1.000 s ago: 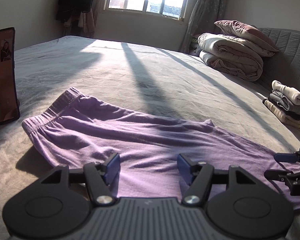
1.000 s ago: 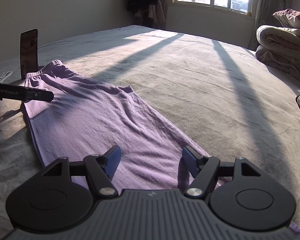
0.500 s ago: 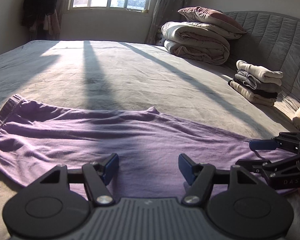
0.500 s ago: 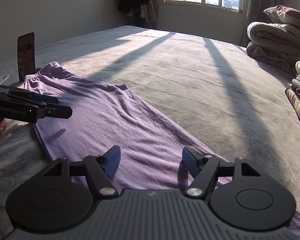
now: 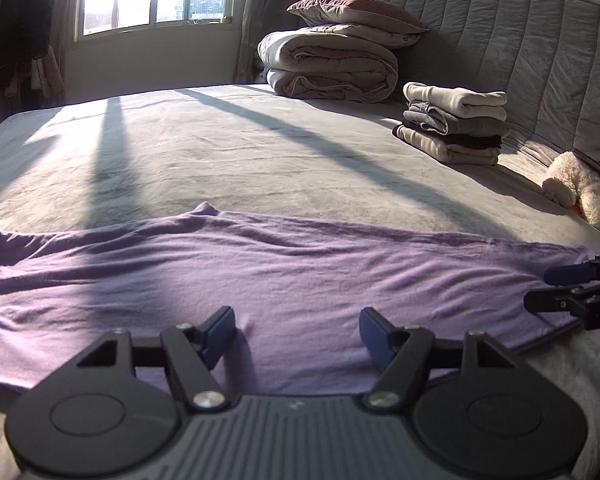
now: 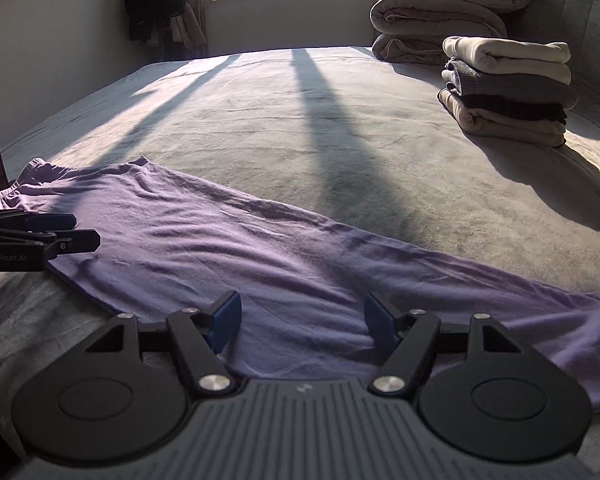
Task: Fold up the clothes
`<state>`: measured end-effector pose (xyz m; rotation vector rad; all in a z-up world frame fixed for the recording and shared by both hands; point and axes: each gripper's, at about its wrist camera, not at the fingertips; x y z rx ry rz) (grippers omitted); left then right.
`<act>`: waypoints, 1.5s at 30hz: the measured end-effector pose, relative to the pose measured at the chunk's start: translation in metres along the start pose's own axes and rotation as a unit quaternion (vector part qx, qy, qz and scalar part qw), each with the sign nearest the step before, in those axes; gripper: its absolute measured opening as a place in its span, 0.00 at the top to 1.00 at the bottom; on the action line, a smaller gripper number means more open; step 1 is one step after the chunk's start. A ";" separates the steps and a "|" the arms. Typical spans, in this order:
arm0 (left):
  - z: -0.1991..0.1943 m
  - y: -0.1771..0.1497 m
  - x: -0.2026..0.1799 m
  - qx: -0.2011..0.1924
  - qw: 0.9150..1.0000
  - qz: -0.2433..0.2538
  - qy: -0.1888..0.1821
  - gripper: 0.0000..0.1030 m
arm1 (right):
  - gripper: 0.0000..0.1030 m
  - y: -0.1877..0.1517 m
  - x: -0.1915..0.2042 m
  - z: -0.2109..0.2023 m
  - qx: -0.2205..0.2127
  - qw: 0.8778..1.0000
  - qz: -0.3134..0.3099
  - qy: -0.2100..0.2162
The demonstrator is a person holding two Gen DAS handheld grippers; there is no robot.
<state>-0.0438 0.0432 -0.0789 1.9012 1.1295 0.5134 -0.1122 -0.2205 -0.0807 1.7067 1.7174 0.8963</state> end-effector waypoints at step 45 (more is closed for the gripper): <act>0.011 -0.011 -0.143 0.005 0.967 0.121 -0.225 0.49 | 0.99 -0.066 -0.117 -0.075 -0.094 0.937 0.209 -0.264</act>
Point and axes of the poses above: each gripper's, at about its wrist camera, not at the fingertips, and z roughly the way its jaws point, x to its left, y to its top, and after that the axes turned 1 degree about -y, right-handed
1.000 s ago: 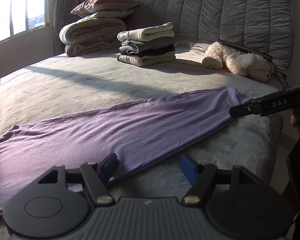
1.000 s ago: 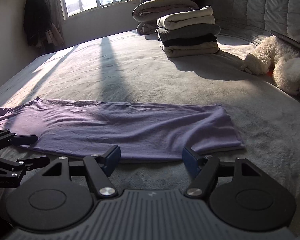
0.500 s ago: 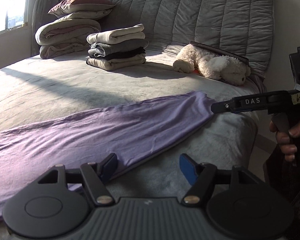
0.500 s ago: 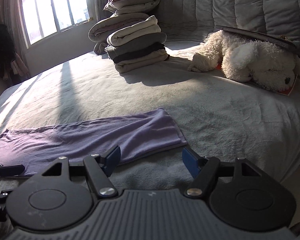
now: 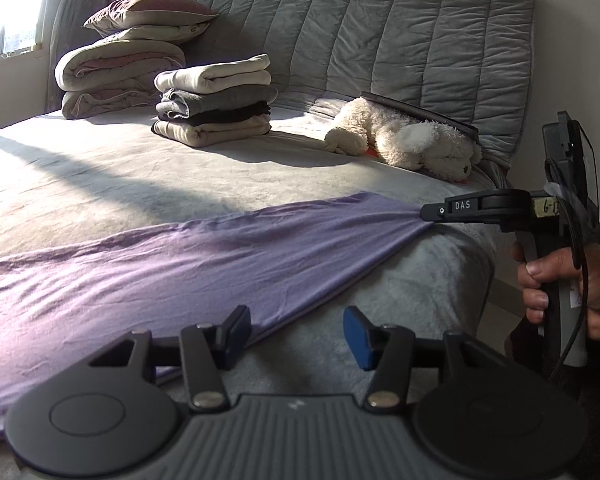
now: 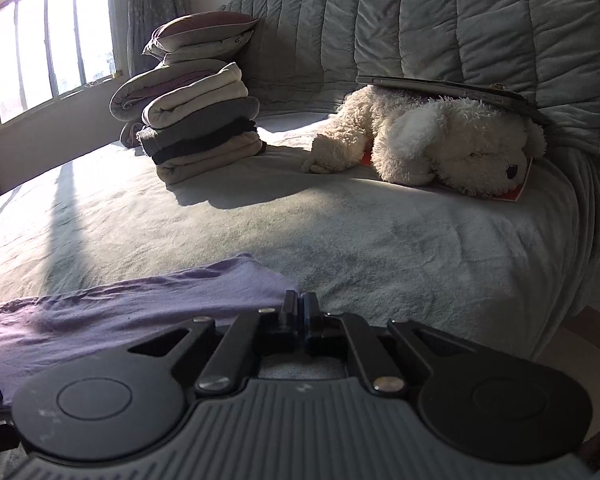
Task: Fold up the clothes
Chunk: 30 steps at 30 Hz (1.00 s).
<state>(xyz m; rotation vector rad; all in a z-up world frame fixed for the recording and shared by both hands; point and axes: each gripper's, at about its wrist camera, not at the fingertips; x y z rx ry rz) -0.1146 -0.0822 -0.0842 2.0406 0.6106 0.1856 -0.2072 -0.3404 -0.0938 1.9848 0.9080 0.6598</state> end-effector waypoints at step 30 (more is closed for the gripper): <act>0.005 -0.004 0.001 0.003 1.000 -0.001 -0.006 0.45 | 0.98 0.029 0.038 0.052 -0.003 0.973 -0.213 0.087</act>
Point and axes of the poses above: each gripper's, at about its wrist camera, not at the fingertips, and z roughly the way its jaws point, x to its left, y to its top, and after that the axes turned 1 degree about -y, right-handed
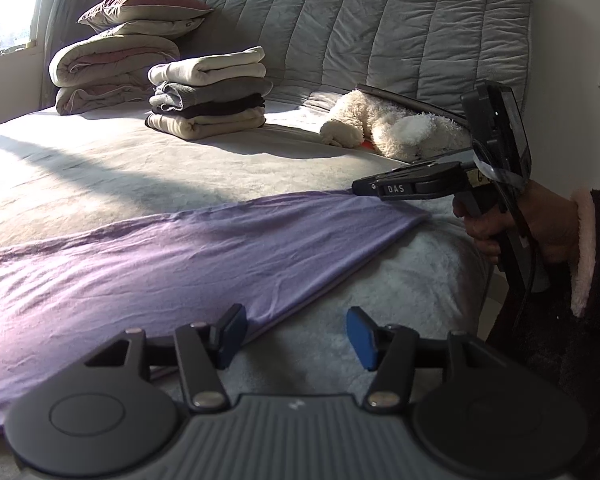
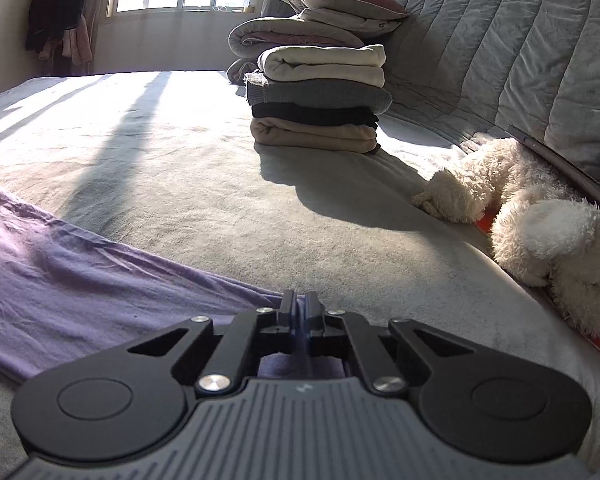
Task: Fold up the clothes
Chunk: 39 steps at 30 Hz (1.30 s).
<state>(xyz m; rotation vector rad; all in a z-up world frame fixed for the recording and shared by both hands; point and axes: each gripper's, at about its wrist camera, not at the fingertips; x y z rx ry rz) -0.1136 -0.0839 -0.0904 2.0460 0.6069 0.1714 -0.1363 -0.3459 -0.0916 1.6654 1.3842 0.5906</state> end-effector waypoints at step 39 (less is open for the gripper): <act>-0.092 0.000 0.111 -0.076 0.969 -0.182 0.148 0.39 | 0.34 -0.012 -0.008 -0.057 0.007 0.977 0.202 -0.069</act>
Point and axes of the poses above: each gripper's, at about its wrist camera, not at the fingertips, and z roughly the way its jaws point, x to its left, y to its top, and after that the axes turned 1 degree about -y, right-handed
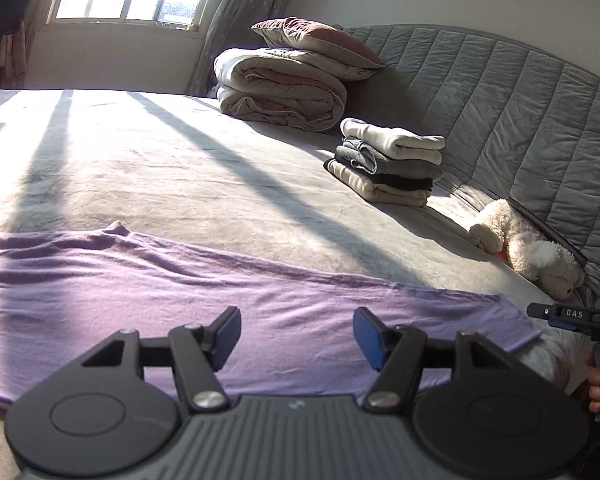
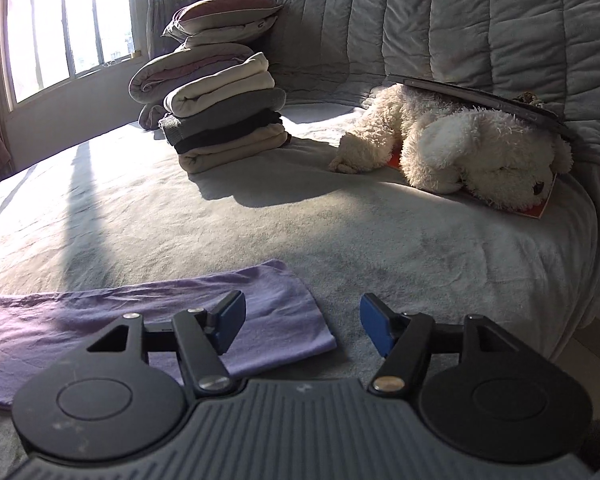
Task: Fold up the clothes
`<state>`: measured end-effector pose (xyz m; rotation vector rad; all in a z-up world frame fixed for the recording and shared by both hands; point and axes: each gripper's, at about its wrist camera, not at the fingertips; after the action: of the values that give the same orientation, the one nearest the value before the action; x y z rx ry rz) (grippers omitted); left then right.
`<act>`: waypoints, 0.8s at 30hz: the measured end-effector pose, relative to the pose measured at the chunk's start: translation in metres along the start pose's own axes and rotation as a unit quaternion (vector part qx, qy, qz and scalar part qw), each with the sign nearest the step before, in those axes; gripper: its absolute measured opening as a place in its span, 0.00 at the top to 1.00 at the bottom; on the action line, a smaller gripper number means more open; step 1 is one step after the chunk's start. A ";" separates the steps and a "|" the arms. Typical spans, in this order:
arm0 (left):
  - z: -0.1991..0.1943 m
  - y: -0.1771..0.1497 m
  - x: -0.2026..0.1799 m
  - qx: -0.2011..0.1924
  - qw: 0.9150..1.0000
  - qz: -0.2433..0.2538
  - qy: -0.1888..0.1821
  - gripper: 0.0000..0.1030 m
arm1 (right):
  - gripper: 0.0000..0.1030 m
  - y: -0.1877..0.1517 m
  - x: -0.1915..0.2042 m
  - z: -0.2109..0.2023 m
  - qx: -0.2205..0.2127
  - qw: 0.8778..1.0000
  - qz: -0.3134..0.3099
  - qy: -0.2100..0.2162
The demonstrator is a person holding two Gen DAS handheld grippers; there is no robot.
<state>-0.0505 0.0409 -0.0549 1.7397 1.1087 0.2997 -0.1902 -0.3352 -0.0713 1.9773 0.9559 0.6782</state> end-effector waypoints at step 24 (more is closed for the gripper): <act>0.021 0.011 0.092 0.101 0.942 -0.283 -0.147 0.36 | 0.89 0.026 0.143 0.002 0.054 0.981 -0.060 0.177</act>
<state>0.0190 0.1001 -0.0815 1.4915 1.3882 -0.4303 -0.0983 -0.2295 -0.0339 1.9067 1.3386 0.9468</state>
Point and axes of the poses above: each gripper's, at about its wrist camera, not at the fingertips, and z roughly the way its jaws point, x to its left, y to its top, and after that the axes turned 1 degree about -y, right-handed
